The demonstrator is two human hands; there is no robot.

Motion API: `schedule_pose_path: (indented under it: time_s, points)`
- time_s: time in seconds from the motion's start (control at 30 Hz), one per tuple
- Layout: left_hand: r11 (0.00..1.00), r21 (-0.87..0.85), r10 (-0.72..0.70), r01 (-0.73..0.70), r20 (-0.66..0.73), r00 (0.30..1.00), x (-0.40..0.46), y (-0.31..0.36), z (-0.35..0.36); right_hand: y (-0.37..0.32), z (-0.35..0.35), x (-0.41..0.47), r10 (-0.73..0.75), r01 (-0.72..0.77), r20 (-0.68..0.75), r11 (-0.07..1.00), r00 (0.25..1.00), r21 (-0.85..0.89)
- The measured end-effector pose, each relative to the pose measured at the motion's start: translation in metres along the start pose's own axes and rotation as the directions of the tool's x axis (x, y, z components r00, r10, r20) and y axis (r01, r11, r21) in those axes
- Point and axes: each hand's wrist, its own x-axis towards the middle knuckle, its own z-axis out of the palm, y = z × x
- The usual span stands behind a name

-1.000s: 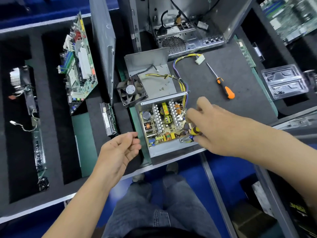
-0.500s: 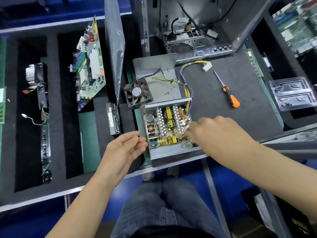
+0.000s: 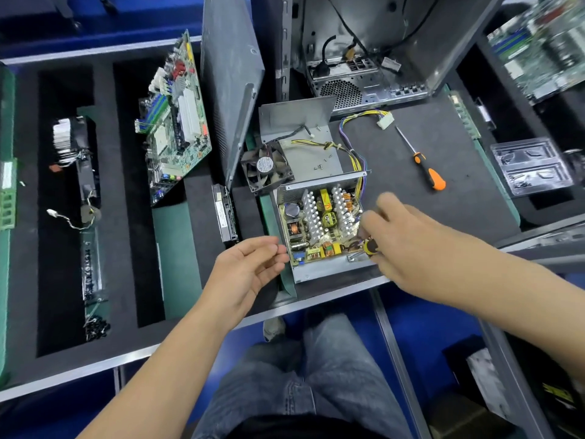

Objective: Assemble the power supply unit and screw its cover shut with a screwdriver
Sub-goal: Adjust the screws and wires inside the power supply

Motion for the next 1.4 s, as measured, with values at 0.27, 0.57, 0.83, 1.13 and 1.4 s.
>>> schedule_pose_path:
  time_s: [0.27, 0.57, 0.83, 1.13, 1.4]
  points:
    - [0.998, -0.047, -0.044, 0.044, 0.012, 0.999, 0.004, -0.003, -0.006, 0.008, 0.002, 0.002, 0.177, -0.177, 0.015, 0.984, 0.984, -0.001]
    - [0.997, -0.054, -0.052, 0.051, -0.017, 0.999, 0.011, -0.008, -0.002, 0.001, -0.001, 0.0, 0.103, -0.102, 0.021, 0.992, 0.994, -0.068]
    - [0.997, -0.074, -0.042, 0.038, -0.047, 0.998, 0.013, -0.015, -0.003, 0.0, -0.001, 0.004, 0.166, -0.163, 0.017, 0.981, 0.986, -0.102]
    - [0.997, -0.077, -0.035, 0.032, -0.045, 0.998, 0.009, -0.019, -0.003, 0.003, -0.007, 0.003, 0.066, -0.066, -0.015, 0.998, 0.998, -0.02]
    - [0.989, -0.151, 0.003, -0.005, -0.009, 1.0, 0.0, -0.017, 0.0, 0.042, -0.008, -0.01, 0.12, 0.109, -0.327, 0.79, 0.938, 0.603]
